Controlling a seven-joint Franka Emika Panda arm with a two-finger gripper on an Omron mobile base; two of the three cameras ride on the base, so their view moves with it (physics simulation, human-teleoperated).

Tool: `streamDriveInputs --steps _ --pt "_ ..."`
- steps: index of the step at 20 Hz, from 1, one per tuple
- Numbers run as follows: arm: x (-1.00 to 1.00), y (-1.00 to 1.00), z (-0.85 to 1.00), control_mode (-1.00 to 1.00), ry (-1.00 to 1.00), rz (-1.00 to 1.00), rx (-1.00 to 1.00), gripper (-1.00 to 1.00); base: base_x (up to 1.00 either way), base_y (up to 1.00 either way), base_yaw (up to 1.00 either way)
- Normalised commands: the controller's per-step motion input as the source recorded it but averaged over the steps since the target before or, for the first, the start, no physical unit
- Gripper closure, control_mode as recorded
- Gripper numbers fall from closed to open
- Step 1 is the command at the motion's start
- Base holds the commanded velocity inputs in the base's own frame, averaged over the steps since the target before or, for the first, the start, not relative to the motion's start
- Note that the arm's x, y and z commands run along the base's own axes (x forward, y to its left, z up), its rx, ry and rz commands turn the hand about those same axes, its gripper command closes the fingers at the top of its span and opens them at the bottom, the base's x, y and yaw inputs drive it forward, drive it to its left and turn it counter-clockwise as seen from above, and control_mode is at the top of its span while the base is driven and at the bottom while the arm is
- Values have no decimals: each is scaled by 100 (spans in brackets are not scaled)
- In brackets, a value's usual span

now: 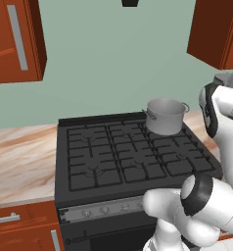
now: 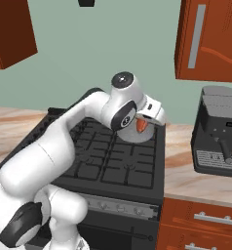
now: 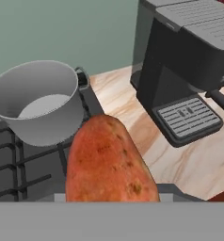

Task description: Turn on the burner for the pot on the stove. Wait thirty seconds for the pot to heat up. Then add the sweet potato to the pot.

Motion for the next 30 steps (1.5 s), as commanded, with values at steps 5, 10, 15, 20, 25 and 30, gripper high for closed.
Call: streamDriveInputs --steps 5,10,15,20,25,30 --pt "-2 78 31 -100 5 0 0 100 0 0 0" --pt "4 46 10 -100 6 0 6 100 0 0 0" --pt "40 12 0 -100 2 0 13 100 0 0 0" --pt "68 0 0 -100 1 0 10 100 0 0 0" --pt "55 11 -6 -100 3 0 0 100 0 0 0" --pt "43 4 -23 -100 6 -1 -2 100 0 0 0"
